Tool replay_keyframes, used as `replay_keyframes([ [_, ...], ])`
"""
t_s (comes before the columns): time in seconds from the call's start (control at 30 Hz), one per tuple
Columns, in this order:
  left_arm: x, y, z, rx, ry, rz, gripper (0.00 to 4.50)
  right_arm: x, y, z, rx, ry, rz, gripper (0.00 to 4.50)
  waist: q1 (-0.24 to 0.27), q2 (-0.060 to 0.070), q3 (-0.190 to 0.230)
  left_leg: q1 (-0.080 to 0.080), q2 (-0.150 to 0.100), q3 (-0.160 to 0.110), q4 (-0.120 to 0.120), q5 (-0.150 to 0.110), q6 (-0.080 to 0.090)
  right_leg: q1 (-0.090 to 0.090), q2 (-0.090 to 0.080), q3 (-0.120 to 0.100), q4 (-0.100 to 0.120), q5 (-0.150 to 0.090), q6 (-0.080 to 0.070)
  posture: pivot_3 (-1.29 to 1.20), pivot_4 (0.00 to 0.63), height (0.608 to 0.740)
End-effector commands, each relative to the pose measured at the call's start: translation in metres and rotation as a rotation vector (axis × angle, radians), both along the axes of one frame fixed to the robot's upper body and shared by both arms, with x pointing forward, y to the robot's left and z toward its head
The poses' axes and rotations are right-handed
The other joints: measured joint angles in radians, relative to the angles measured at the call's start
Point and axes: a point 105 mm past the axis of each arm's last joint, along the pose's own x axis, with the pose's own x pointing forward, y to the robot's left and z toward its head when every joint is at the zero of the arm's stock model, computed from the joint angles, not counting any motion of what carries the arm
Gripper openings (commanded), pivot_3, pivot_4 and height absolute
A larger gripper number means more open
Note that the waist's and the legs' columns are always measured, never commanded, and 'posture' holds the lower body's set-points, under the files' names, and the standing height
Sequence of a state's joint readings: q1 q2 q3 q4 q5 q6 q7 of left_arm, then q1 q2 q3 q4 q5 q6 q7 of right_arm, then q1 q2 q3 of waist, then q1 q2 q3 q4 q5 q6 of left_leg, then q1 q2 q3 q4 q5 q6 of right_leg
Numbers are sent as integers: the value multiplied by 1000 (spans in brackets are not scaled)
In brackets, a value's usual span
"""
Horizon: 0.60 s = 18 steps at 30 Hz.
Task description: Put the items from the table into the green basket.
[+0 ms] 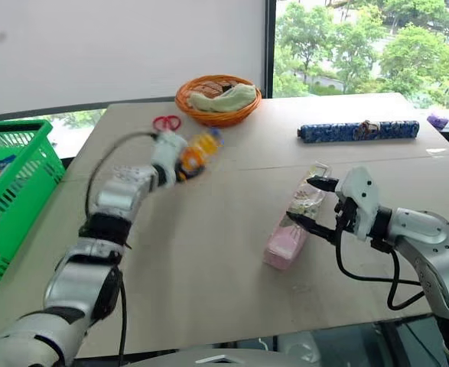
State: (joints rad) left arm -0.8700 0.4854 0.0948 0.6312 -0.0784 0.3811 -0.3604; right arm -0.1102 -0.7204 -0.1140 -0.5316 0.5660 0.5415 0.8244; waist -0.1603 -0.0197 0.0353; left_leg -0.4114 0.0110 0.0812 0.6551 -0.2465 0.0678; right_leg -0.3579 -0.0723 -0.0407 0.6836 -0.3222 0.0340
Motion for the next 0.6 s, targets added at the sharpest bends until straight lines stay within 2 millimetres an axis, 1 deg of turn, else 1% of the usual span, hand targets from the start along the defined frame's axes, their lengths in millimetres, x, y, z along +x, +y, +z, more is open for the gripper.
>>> replay_keyframes([
  [0.03, -17, 82, 117, 17, -417, 339, 3046, -4, 13, 20, 67, -44, 86, 4500, -7, 0, 0, -6, 0, 1, 1, 2, -4, -6, 0, 0, 1, 0, 0, -244, 0, 740],
  [0.07, -29, 108, 130, 39, -461, 447, 3046, -8, 19, 25, 109, -34, 132, 4500, -11, 0, 0, -6, 0, 1, 1, 3, -4, -6, 0, 1, 0, 0, 0, -236, 0, 740],
  [0.1, -43, 135, 139, 53, -487, 558, 3046, -12, 24, 32, 163, -20, 185, 4500, -18, 0, -1, -6, 0, 1, 1, 2, -3, -6, 0, 1, 0, 0, 0, -224, 0, 740],
  [0.13, -59, 160, 146, 64, -514, 660, 3046, -16, 29, 39, 213, -8, 235, 4500, -22, 1, -1, -5, -1, 2, -1, 2, -2, -6, 0, 1, -1, 0, 0, -213, 0, 740],
  [0.17, -74, 181, 151, 83, -532, 747, 3046, -20, 32, 45, 251, 6, 279, 4500, -24, 1, -1, -5, -1, 2, -2, 2, -2, -6, 0, 1, -2, 0, 0, -201, 0, 740],
  [0.23, -101, 212, 157, 151, -547, 880, 3046, -26, 37, 53, 290, 21, 344, 4500, -22, 1, -1, -4, -1, 1, -3, 1, -2, -5, 1, 0, -3, 0, 1, -189, 0, 740],
  [0.3, -126, 240, 155, 183, -522, 990, 3046, -26, 41, 59, 311, 23, 376, 4500, -11, -2, -2, -4, -1, 0, -3, 2, -2, -4, 1, -1, -3, 0, 1, -160, 0, 740],
  [0.33, -137, 251, 151, 199, -502, 1027, 3046, -26, 43, 62, 322, 24, 392, 4500, 0, -5, -2, -4, -1, 0, -1, 2, -2, -4, 1, -2, -3, 0, 1, -150, 0, 740],
  [0.47, -162, 276, 133, 208, -445, 1119, 3046, -24, 47, 68, 345, 28, 428, 4500, 46, -16, -4, -4, -1, -1, 1, 1, -3, -4, 0, -2, -2, 1, 2, -135, 0, 740],
  [0.53, -168, 282, 122, 200, -413, 1140, 3046, -21, 48, 68, 342, 28, 432, 4500, 68, -18, -5, -4, -1, -1, 3, 0, -6, -3, -1, -2, -2, 2, 3, -124, 0, 740],
  [0.6, -167, 282, 110, 157, -387, 1124, 3046, -20, 48, 68, 338, 28, 434, 4500, 90, -24, -9, -4, -1, -1, 4, -1, -8, -3, -1, -3, -2, 3, 2, -124, 0, 740],
])
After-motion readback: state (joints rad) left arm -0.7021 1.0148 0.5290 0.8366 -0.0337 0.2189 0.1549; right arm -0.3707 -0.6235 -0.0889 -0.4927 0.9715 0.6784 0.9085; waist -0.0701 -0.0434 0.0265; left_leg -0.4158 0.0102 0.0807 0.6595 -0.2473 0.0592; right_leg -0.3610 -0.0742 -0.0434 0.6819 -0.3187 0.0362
